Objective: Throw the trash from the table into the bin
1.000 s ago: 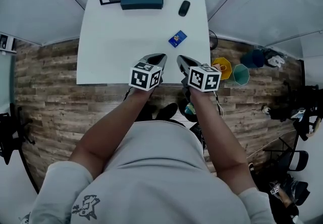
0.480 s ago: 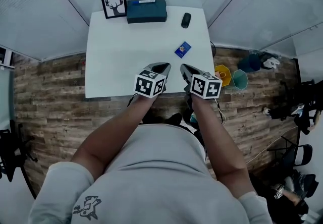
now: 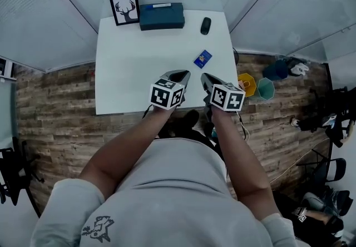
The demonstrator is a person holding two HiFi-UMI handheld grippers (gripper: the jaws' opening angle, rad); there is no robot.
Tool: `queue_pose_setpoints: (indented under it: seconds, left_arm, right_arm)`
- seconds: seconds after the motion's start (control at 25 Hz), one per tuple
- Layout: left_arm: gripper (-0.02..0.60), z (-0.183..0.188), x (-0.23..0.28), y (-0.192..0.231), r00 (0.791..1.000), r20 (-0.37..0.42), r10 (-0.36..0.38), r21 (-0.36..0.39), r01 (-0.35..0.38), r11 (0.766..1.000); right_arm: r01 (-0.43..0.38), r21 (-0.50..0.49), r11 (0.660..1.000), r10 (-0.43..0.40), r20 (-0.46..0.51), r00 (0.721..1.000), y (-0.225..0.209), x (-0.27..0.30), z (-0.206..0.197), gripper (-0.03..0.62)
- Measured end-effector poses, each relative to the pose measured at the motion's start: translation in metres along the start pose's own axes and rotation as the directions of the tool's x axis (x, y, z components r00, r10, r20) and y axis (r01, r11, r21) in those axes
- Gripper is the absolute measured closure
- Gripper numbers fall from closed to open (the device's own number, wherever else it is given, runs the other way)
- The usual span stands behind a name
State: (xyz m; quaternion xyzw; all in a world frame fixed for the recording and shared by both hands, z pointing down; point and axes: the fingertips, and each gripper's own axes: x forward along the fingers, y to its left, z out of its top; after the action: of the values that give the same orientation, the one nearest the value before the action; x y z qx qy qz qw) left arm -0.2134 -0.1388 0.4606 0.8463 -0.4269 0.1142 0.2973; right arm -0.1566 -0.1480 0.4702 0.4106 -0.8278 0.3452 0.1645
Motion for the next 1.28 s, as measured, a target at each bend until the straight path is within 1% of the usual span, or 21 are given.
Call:
queue_pose_setpoints:
  seconds: [0.28, 0.4, 0.52, 0.68, 0.84, 1.04, 1.28]
  left_arm:
    - [0.575, 0.005, 0.032, 0.008, 0.999, -0.016, 0.03, -0.009, -0.03, 0.999]
    - [0.575, 0.01, 0.05, 0.014, 0.998, -0.021, 0.054, -0.026, -0.055, 0.998]
    - [0.575, 0.015, 0.064, 0.016, 0.997, -0.026, 0.075, -0.026, -0.076, 0.997]
    - [0.575, 0.017, 0.081, 0.024, 0.994, -0.032, 0.109, -0.045, -0.11, 0.993]
    - [0.575, 0.014, 0.086, 0.036, 0.99, -0.039, 0.135, -0.071, -0.138, 0.988]
    - [0.575, 0.005, 0.089, 0.051, 0.99, -0.069, 0.126, -0.09, -0.132, 0.987]
    - [0.575, 0.0, 0.09, 0.074, 0.991, -0.102, 0.089, -0.096, -0.098, 0.99]
  right_arm:
    - [-0.028, 0.008, 1.0, 0.029, -0.058, 0.998, -0.029, 0.024, 0.001, 0.586]
    - [-0.032, 0.013, 0.999, 0.033, -0.076, 0.997, -0.047, 0.033, 0.007, 0.586]
    - [-0.039, 0.018, 0.999, 0.04, -0.098, 0.994, -0.066, 0.043, 0.011, 0.585]
    - [-0.053, 0.018, 0.998, 0.055, -0.139, 0.989, -0.088, 0.06, 0.01, 0.585]
    - [-0.06, 0.037, 0.998, 0.066, -0.178, 0.982, -0.1, 0.077, 0.003, 0.557]
    - [-0.009, 0.069, 0.998, 0.022, -0.203, 0.979, -0.112, 0.093, -0.005, 0.517]
    - [0.083, 0.107, 0.991, -0.058, -0.219, 0.974, -0.122, 0.12, -0.01, 0.416]
